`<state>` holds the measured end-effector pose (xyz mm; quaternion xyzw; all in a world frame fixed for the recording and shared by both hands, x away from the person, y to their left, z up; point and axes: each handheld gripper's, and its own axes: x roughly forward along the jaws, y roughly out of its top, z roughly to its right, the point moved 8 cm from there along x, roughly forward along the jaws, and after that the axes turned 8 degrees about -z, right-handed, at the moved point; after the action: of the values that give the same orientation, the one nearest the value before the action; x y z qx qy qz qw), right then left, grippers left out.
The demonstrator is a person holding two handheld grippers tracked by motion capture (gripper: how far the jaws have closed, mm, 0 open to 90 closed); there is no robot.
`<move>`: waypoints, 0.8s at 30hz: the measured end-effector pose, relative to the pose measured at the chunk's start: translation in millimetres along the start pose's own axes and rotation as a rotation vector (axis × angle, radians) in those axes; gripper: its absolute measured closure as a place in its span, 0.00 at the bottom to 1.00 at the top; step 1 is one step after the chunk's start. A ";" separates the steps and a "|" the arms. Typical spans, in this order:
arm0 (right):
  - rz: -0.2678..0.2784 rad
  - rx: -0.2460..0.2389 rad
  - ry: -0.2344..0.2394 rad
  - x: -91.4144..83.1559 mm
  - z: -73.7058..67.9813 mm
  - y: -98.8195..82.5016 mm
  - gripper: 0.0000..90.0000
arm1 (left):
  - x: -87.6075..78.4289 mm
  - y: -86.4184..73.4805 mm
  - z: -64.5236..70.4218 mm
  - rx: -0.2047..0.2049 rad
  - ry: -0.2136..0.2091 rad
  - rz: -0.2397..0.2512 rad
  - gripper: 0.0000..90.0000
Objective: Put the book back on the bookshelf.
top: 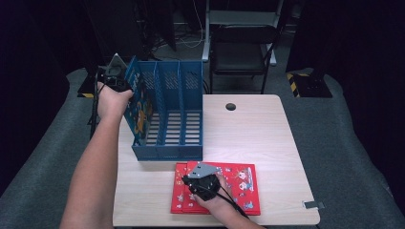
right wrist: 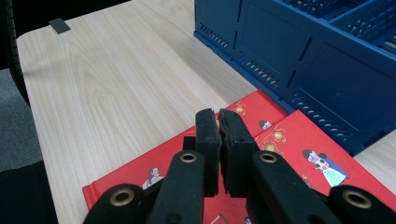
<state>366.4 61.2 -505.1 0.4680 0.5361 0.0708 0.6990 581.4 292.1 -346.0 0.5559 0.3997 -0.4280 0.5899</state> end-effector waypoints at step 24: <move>-0.007 -0.006 0.000 1.9 0.3 -1.7 0.96 | 1.3 0.5 -3.7 -0.001 -0.028 0.030 0.89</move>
<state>366.8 61.3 -507.6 0.4639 0.5374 0.0701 0.7008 582.3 295.7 -347.3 0.5555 0.3832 -0.4269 0.6019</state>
